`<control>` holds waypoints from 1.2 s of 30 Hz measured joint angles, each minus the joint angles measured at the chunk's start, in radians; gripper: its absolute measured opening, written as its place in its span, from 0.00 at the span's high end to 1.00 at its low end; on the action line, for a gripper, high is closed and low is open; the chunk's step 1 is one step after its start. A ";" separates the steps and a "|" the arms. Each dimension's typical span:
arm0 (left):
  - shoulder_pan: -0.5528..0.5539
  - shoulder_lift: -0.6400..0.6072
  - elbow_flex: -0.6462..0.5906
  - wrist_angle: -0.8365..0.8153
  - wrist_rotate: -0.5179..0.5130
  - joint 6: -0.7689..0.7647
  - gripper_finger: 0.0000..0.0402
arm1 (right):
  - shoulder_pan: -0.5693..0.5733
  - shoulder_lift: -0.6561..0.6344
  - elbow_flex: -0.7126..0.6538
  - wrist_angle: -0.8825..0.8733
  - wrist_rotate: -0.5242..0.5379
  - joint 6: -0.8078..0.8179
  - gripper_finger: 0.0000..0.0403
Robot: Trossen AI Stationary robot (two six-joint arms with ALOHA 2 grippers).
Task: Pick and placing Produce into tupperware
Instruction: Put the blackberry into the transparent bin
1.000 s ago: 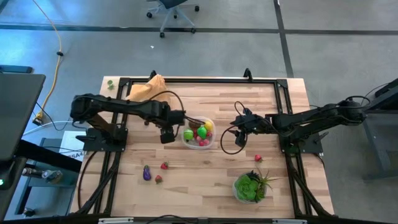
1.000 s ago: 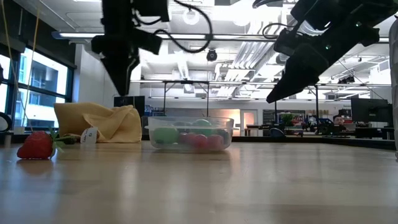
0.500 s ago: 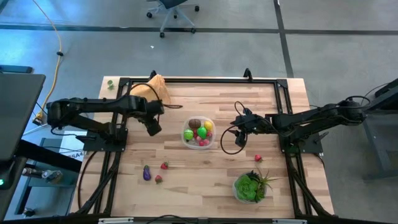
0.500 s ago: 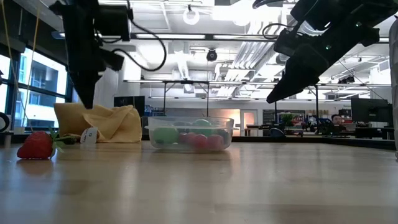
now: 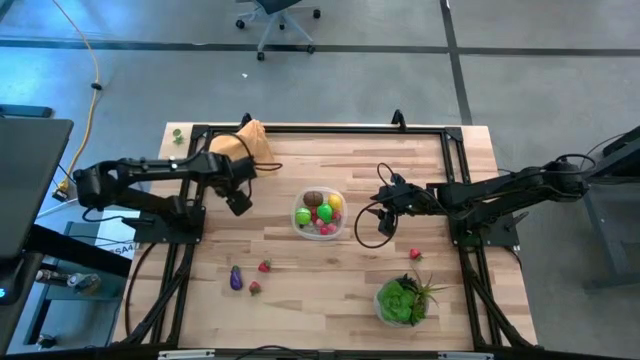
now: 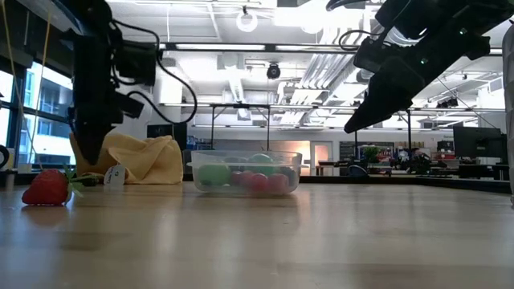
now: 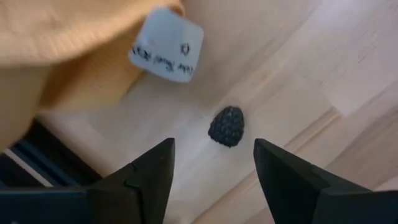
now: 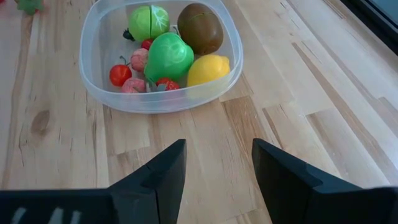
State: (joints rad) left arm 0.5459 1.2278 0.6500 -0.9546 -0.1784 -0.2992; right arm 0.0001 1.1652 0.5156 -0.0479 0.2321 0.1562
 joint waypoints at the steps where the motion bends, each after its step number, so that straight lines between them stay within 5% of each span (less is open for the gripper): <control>1: 0.002 0.000 -0.010 0.002 0.004 0.000 0.47 | 0.000 0.000 0.000 0.000 0.000 0.000 0.56; 36: 0.005 0.000 -0.122 0.203 0.002 0.146 0.46 | 0.000 0.000 0.000 0.000 0.000 0.000 0.56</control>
State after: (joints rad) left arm 0.5507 1.2282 0.5278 -0.7518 -0.1768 -0.1532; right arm -0.0001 1.1652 0.5156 -0.0479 0.2325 0.1562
